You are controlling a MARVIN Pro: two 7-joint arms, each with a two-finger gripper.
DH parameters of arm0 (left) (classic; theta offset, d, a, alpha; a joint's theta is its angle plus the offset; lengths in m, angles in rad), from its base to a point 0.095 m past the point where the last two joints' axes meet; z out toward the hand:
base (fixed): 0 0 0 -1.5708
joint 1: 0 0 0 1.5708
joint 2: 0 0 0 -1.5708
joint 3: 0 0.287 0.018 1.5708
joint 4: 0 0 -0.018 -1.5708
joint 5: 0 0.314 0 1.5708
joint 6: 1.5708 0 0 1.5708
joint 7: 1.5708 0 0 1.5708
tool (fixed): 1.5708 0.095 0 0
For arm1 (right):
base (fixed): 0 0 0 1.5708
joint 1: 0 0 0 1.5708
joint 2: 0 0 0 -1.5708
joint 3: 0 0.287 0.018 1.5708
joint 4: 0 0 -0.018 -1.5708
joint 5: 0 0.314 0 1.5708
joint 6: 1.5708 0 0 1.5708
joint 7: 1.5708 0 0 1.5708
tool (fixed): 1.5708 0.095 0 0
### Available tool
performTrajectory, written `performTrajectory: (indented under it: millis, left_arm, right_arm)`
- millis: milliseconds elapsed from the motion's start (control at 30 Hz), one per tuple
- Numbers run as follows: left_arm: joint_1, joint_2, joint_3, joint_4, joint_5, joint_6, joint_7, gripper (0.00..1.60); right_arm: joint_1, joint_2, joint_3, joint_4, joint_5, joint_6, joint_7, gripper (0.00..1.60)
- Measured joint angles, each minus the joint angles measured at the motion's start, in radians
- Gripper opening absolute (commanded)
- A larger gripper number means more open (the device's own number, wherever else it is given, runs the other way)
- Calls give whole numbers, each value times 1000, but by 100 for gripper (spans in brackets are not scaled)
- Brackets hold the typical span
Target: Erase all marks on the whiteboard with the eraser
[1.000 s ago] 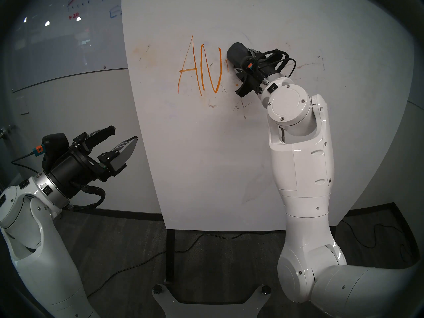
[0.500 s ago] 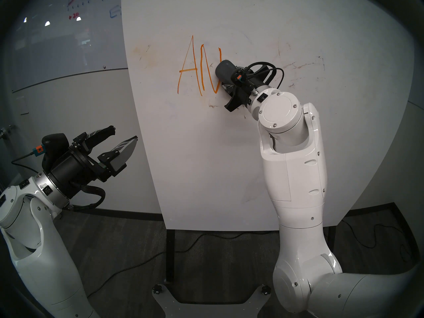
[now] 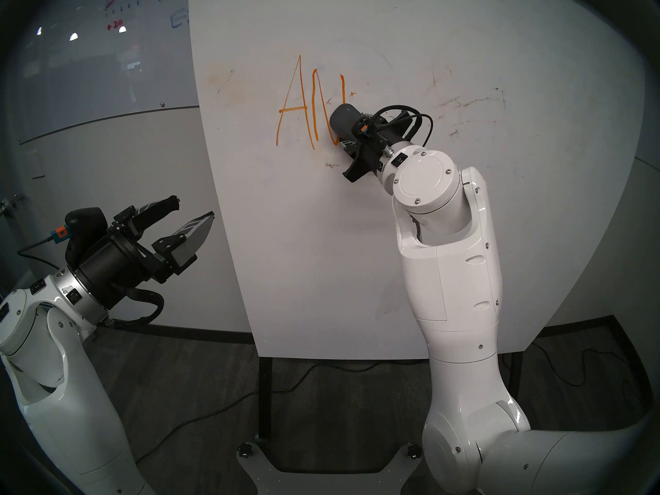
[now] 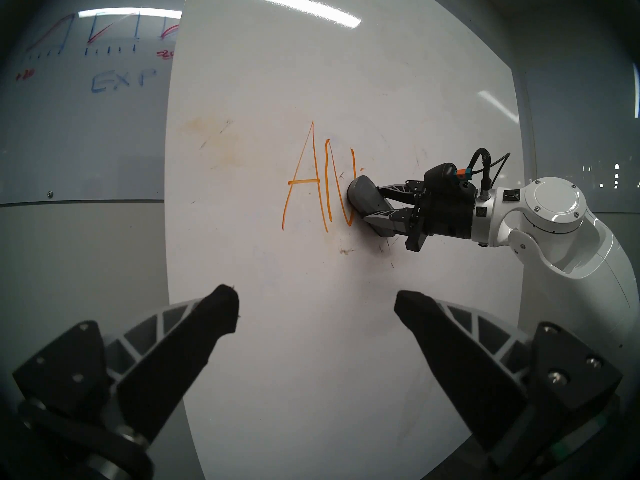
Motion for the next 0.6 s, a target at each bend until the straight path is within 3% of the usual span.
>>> performTrajectory:
  millis: [600]
  left_arm:
    - [0, 0, 0, 0, 0, 0, 0, 160]
  right_arm:
    - [-79, -24, -47, -7, -1, 66, -7, 0]
